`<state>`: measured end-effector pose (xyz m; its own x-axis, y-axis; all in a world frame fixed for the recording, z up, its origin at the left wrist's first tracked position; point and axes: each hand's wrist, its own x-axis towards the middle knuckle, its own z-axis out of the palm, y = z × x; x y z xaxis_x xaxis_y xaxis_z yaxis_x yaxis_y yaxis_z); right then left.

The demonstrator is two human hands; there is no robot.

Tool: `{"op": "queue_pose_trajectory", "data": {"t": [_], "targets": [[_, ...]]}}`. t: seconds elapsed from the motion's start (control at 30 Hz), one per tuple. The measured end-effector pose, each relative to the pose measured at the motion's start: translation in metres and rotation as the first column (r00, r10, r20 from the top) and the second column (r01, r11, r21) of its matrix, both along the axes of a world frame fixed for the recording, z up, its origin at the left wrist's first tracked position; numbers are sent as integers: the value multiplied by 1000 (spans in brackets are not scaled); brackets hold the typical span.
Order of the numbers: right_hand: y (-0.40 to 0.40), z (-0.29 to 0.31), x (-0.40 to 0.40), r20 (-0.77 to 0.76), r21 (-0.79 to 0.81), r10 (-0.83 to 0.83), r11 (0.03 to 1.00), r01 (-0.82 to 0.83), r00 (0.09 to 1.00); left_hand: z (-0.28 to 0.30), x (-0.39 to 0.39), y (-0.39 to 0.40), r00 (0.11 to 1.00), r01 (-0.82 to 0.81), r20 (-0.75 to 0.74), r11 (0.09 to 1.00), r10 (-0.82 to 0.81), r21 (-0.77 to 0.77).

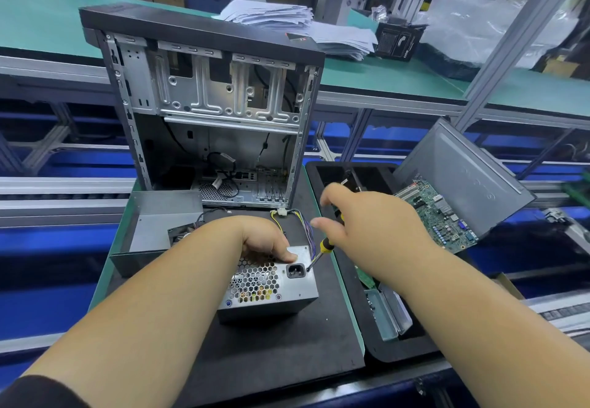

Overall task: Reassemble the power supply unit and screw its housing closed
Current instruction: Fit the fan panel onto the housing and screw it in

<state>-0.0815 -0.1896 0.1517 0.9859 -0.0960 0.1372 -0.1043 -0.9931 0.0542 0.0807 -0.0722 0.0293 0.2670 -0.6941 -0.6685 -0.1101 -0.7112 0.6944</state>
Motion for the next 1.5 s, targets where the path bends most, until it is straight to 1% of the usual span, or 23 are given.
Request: {"op": "queue_pose_trajectory", "data": {"t": [0.03,0.07,0.17,0.2,0.27,0.33,0.37,0.4,0.47,0.53,0.63,0.73,0.77,0.87,0.9,0.97,1.07,1.1,1.23,1.3,1.4,1.43,1.5], "targets": [[0,-1,0,-8,-37,-21,999,21,1000,0,0,0,1000,2,0,1000,-2,1],[-1,-2,-1,-15,-25,-22,999,21,1000,0,-1,0,1000,0,-5,1000,0,1],[-2,1,-2,-33,173,33,985,-26,999,0,0,0,1000,-8,-11,1000,8,2],[-2,2,-1,-41,191,52,981,-44,998,-1,0,0,1000,-8,-11,1000,8,3],[0,0,-1,-27,102,55,993,-52,998,-1,0,0,1000,-12,-16,1000,12,1],[0,-1,-1,-8,-9,3,1000,-3,1000,-2,0,0,1000,-11,-12,1000,11,-3],[0,-2,-2,-10,-33,-14,999,14,1000,-2,0,0,1000,-12,-7,1000,12,-4],[0,-2,-3,-13,-14,-17,1000,17,1000,-3,0,0,1000,-15,-6,1000,15,-5],[-1,0,-4,-24,114,19,993,-16,1000,-4,0,0,1000,-23,-9,1000,23,-6],[-1,3,-4,-31,184,66,981,-59,997,-5,1,0,1000,-27,-1,1000,27,-3],[-2,0,-3,3,106,72,992,-72,997,-4,1,0,999,-43,-9,999,43,-3],[-2,-2,-3,-12,1,26,1000,-26,1000,-4,-1,0,998,-60,-12,998,60,-6],[-2,-3,-3,-12,12,30,999,-30,999,-4,-1,0,998,-60,-15,998,60,-7],[-2,-2,-3,1,149,85,985,-84,996,-3,-2,1,998,-58,-13,998,58,-6],[-2,-2,-3,2,161,103,982,-102,995,-3,-2,1,998,-58,-10,998,58,-5],[-1,-3,-3,11,98,111,989,-112,994,-3,-2,1,998,-58,-15,998,58,-2],[-2,-5,-3,11,-18,62,998,-62,998,-3,-1,0,998,-55,-20,998,55,-3],[-2,-5,-3,19,-11,62,998,-62,998,-3,-1,0,998,-60,-24,998,60,-4],[-2,-3,-2,41,150,126,980,-131,991,-3,-1,1,998,-63,-21,998,63,-2],[-1,-5,-2,42,103,128,986,-132,991,-3,-1,0,998,-58,-25,998,58,-4],[-2,-6,-4,36,-5,65,998,-65,997,-5,0,0,998,-53,-21,999,53,-5],[-3,-7,-5,31,16,64,998,-65,997,-6,1,0,998,-53,-19,999,53,-6],[-2,-6,-5,26,117,96,988,-99,995,-8,2,0,999,-50,-18,999,50,-3]]}}
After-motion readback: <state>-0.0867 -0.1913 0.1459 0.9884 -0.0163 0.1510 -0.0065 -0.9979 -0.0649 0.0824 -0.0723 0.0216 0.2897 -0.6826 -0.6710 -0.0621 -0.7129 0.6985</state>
